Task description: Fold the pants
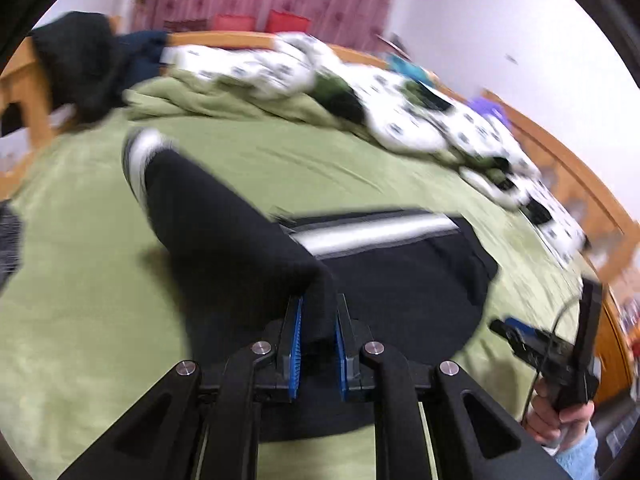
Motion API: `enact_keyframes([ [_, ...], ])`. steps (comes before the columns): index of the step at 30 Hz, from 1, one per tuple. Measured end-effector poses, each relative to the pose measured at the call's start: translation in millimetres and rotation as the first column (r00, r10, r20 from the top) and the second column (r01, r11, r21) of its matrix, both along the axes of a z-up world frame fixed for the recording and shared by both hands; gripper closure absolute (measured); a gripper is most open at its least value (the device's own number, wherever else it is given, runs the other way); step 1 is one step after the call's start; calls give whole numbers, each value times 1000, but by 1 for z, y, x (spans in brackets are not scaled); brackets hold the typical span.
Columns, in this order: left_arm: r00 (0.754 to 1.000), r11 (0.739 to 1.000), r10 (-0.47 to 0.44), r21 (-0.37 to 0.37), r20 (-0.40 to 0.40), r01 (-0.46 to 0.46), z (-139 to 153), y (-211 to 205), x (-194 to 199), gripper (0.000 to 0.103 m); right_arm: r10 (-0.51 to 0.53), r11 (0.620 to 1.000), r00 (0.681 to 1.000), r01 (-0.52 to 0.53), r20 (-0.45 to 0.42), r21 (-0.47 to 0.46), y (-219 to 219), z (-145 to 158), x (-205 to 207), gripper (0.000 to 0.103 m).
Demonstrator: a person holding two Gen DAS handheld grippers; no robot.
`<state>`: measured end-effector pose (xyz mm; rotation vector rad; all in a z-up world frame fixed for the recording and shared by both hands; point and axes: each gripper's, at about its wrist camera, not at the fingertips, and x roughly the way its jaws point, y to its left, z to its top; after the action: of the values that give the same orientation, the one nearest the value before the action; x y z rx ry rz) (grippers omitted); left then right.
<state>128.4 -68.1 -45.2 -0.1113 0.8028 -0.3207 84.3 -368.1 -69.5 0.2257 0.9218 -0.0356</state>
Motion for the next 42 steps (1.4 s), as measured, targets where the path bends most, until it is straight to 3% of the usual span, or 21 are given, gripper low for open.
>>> enact_keyframes([
  [4,995,996,-77,49,-62,80,-43,-45,-4,90,-35,999,999,35,-3,38,-15,-2,-3,59],
  [6,993,996,-84,18,-86,86,-57,-50,-2,90,-33,998,999,33,-7,46,-15,-3,-3,59],
  [8,991,995,-96,-33,-92,93,-63,-49,0,90,-17,999,1000,17,1,49,-10,0,-4,60],
  [10,991,994,-106,-20,-82,105,-58,-45,-2,88,3,998,1000,-4,15,59,-3,3,-4,59],
  [14,991,989,-133,-61,-11,132,-30,-17,-32,63,52,986,997,-59,49,154,20,10,2,59],
  [15,992,990,-127,-65,6,127,-25,-11,-35,42,70,979,996,-79,55,186,27,11,5,59],
  [16,994,993,-101,-52,39,103,-21,2,-48,32,83,974,995,-93,57,207,34,11,7,58],
  [18,996,999,-51,-7,68,52,-24,22,-64,32,126,954,990,-139,64,267,54,10,13,57],
  [20,999,1000,4,14,41,-4,-37,40,-72,32,160,935,985,-171,61,312,73,7,20,53],
  [25,983,989,132,-50,-127,-139,-94,79,-69,32,214,897,977,-199,7,395,115,-16,39,50],
  [27,974,980,142,-116,-177,-164,-110,84,-65,33,219,891,976,-193,-16,411,128,-27,48,50],
  [28,972,970,119,-185,-202,-157,-117,87,-62,33,225,877,974,-193,-22,440,133,-32,53,52],
  [30,976,964,126,-211,-179,-164,-121,87,-60,33,249,852,968,-211,-15,479,139,-34,57,77],
  [32,978,957,139,-233,-156,-174,-122,83,-61,33,282,850,959,-263,29,456,145,-19,56,83],
  [36,984,930,99,-338,-151,-146,-127,68,-59,33,344,821,928,-371,143,434,140,25,56,85],
  [39,985,939,90,-318,-147,-134,-130,47,-56,32,370,813,911,-412,181,412,131,47,63,85],
  [42,981,946,138,-276,-135,-171,-130,29,-51,32,383,804,904,-428,190,412,119,55,71,85],
])
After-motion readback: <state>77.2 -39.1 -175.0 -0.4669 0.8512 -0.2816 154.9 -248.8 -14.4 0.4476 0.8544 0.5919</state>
